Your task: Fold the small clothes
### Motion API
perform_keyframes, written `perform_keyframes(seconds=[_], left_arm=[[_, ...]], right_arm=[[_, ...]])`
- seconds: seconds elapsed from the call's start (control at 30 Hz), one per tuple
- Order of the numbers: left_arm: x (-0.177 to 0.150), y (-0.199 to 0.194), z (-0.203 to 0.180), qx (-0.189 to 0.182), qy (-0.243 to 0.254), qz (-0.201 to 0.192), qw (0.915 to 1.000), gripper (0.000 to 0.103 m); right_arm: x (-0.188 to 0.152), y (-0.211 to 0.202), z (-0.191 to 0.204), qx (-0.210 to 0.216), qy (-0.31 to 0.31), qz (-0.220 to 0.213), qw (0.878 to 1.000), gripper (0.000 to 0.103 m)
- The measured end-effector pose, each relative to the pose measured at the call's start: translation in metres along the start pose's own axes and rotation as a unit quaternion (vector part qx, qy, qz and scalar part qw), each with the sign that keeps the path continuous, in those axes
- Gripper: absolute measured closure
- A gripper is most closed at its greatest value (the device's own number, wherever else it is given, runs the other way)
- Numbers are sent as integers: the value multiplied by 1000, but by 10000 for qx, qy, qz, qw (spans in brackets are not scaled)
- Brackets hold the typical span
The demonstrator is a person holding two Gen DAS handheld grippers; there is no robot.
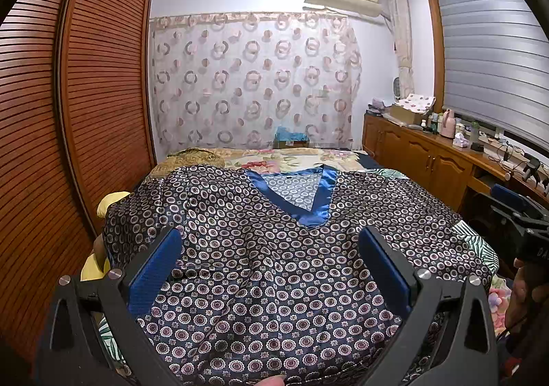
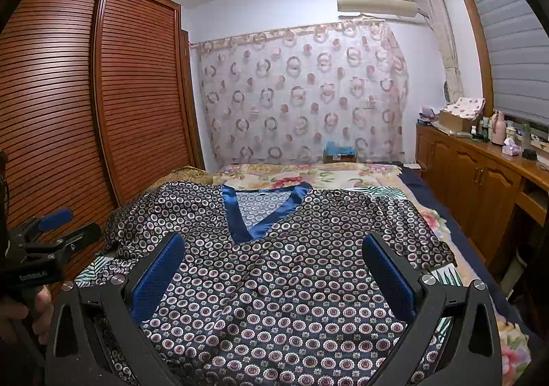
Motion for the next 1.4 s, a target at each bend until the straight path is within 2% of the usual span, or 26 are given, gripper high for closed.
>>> perform_keyframes(seconds=[1.4], left_arm=[[0, -2, -3, -16, 37, -27, 10000, 0]], right_arm=[[0, 1, 0, 16, 19, 14, 10000, 0]])
Point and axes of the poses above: each gripper's, at about its wrist camera, not at the fingertips, and y roughly the way its jaws point, z to its left, x to its top, the point moved 6 cm from there along y, roughly the way its jaws point, and after that the axes turned 3 degrees about y, right-handed, at the moved point
